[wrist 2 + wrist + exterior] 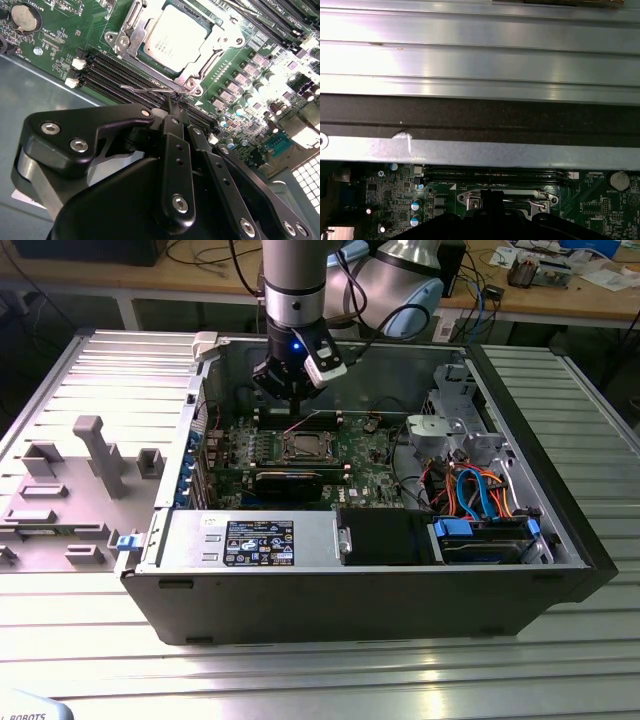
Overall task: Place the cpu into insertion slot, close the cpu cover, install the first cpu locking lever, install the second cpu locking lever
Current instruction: 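Install the first cpu locking lever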
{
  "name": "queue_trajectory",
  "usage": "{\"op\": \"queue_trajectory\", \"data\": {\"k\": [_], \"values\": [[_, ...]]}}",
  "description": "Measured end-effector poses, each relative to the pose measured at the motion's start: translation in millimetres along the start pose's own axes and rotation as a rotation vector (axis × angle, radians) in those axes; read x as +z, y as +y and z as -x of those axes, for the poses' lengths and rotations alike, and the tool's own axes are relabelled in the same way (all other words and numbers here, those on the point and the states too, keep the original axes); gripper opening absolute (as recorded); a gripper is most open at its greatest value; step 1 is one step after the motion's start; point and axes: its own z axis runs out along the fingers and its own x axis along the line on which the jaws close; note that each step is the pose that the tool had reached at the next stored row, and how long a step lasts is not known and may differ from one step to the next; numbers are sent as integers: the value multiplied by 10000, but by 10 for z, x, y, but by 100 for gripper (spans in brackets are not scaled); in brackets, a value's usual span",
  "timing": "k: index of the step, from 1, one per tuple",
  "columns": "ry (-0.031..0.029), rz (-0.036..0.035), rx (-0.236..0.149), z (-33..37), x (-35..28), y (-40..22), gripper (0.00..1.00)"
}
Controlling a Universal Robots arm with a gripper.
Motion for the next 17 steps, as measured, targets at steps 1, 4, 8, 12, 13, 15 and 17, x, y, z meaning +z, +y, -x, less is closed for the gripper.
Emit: {"op": "queue_trajectory", "data": {"k": [1,4,8,12,13,15,17], "values": [[0,0,0,0,0,0,11],[-1,1,0,1,3,0,11],[0,2,0,37,50,0,11],[0,1,0,45,61,-1,11],[-1,2,1,45,62,0,11],[0,2,0,45,62,-1,11],[0,2,-1,49,64,-1,11]]}}
